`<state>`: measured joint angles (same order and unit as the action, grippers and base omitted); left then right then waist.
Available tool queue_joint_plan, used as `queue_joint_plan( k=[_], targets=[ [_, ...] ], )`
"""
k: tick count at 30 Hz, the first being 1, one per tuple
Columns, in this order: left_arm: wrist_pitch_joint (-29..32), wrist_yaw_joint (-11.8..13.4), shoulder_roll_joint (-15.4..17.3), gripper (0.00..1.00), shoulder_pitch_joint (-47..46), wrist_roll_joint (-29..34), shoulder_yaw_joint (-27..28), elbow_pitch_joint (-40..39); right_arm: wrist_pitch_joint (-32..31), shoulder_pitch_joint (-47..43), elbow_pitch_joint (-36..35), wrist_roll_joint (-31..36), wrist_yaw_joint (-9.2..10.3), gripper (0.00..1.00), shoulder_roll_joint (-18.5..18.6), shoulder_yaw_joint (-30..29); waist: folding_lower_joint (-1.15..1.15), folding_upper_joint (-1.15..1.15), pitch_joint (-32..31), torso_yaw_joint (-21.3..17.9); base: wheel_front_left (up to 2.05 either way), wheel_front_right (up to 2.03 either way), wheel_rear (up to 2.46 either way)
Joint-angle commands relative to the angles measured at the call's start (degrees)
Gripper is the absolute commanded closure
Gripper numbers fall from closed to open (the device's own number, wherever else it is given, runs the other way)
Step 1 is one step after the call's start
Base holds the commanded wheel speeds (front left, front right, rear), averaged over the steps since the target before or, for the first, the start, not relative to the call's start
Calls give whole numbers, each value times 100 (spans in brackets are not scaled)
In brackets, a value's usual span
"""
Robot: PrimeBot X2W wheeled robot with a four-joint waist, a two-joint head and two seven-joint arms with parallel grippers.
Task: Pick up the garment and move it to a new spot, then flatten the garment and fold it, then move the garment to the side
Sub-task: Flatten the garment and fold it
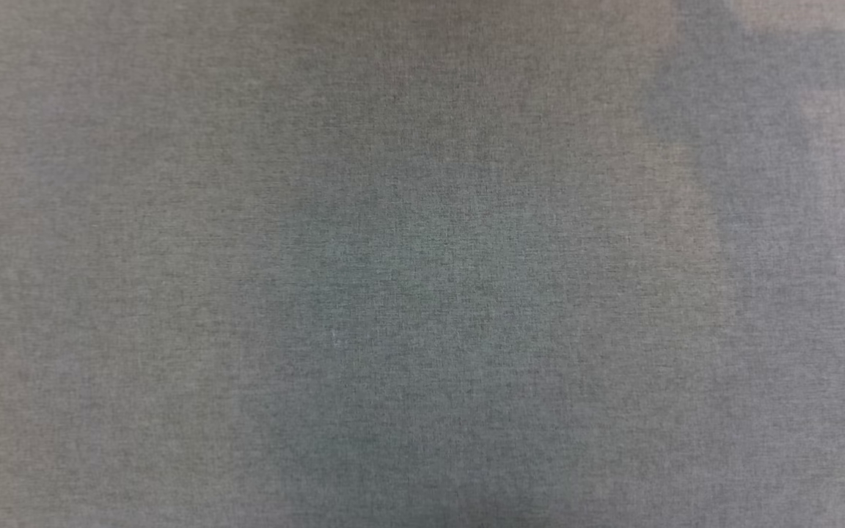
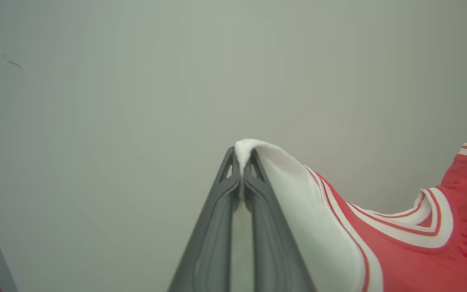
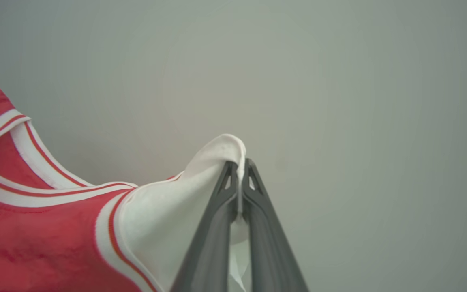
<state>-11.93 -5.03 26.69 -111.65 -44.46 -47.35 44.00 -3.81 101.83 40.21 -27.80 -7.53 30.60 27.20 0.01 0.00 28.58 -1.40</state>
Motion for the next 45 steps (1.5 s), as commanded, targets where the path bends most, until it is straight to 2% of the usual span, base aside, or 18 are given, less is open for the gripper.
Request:
queue_joint_plan(
  k=[1, 9, 10, 13, 21, 26, 36, 41, 45],
  targets=[
    [-69, -44, -37, 100, -97, -12, 33, 109, 60, 100, 126, 14, 4, 100, -58, 104, -1, 0, 146, -51, 0, 0, 0],
    [-239, -180, -203, 100, 228, -158, 16, 674, 533, 72, 789, -306, 4, 100, -294, 706, -1, 0, 417, -53, 0, 0, 0],
    [-280, -205, -174, 100, 512, -143, -17, 805, 812, -215, 1011, -484, 4, 100, -484, 890, -1, 0, 439, -94, 0, 0, 0],
    [-301, -220, -151, 100, 969, -225, 83, 840, 1040, -564, 1194, -690, 4, 100, -721, 1060, -1, 0, 378, -134, 0, 0, 0],
    [-306, -186, 62, 100, 2671, -54, 729, 318, 1628, -1716, 1431, -1167, 4, 100, -1069, 1432, -1, 0, -13, -180, 0, 0, 0],
    [-306, -115, 89, 100, 3979, 124, 1175, -167, 1803, -2565, 1339, -1371, 4, 100, -978, 1675, -1, 0, -430, -148, 0, 0, 0],
    [-307, 36, -79, 100, 6764, 291, 2136, -1161, 1876, -4431, 630, -1701, 4, 100, -477, 2179, -1, 0, -1327, -56, 0, 0, 0],
    [-307, 87, -153, 100, 8083, 320, 2459, -1509, 1879, -5401, 163, -1894, 4, 100, -123, 2093, -1, 0, -1765, -39, 0, 0, 0],
    [-307, 114, -161, 100, 8963, 376, 2501, -1623, 1879, -6271, -161, -2066, 4, 100, 144, 1889, -1, 0, -2047, -19, 0, 0, 0]
  ],
)
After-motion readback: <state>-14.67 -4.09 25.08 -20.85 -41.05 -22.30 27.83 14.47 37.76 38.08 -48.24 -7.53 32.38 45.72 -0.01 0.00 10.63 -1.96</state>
